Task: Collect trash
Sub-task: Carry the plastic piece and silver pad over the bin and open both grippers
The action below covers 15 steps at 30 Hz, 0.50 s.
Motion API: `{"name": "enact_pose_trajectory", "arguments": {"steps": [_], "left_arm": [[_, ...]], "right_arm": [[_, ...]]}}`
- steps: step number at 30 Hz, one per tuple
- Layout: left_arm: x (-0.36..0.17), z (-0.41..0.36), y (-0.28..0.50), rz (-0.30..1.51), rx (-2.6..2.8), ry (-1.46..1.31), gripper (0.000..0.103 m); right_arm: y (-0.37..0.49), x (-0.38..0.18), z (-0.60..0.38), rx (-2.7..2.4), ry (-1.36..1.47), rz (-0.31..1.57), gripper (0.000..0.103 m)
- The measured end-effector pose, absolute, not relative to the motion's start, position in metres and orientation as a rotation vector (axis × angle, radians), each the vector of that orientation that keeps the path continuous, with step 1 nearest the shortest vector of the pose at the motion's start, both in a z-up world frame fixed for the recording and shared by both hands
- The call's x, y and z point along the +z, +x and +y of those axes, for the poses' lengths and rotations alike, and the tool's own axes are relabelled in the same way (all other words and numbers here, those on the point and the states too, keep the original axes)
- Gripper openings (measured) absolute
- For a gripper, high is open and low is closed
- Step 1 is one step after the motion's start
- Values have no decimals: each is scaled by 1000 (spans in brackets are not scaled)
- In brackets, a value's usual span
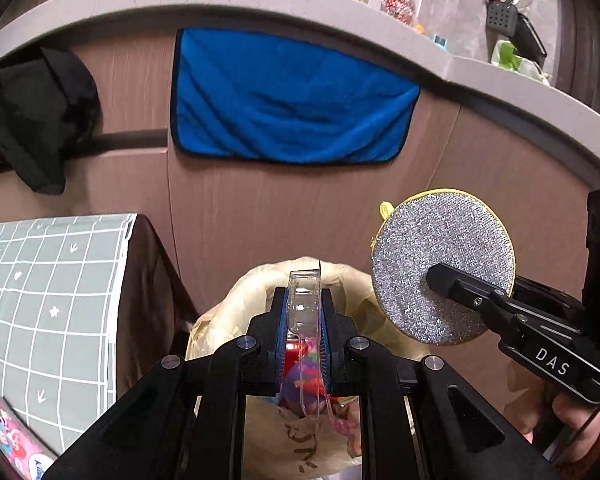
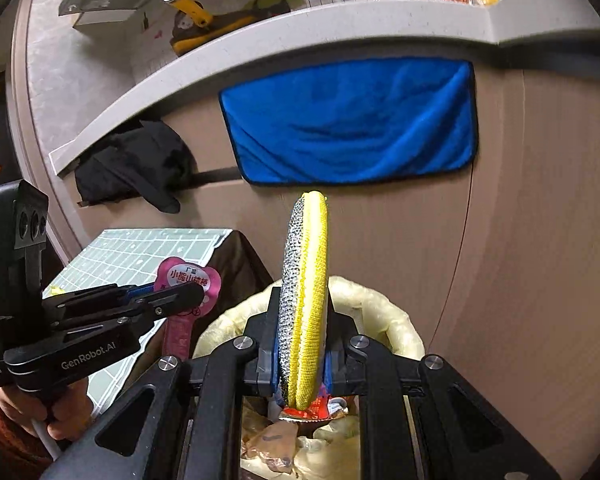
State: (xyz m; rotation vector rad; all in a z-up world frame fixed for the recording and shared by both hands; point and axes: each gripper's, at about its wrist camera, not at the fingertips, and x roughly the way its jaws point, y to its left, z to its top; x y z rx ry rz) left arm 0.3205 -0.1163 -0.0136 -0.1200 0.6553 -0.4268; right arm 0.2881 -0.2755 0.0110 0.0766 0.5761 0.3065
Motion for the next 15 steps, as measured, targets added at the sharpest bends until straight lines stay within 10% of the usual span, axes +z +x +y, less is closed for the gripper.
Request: {"name": "enact_pose_trajectory", "arguments": {"steps": [15], "left_arm": [[-46, -116, 346, 783, -435, -151, 15]], "right_arm": [[314, -22, -279, 285, 101, 654, 15]]}}
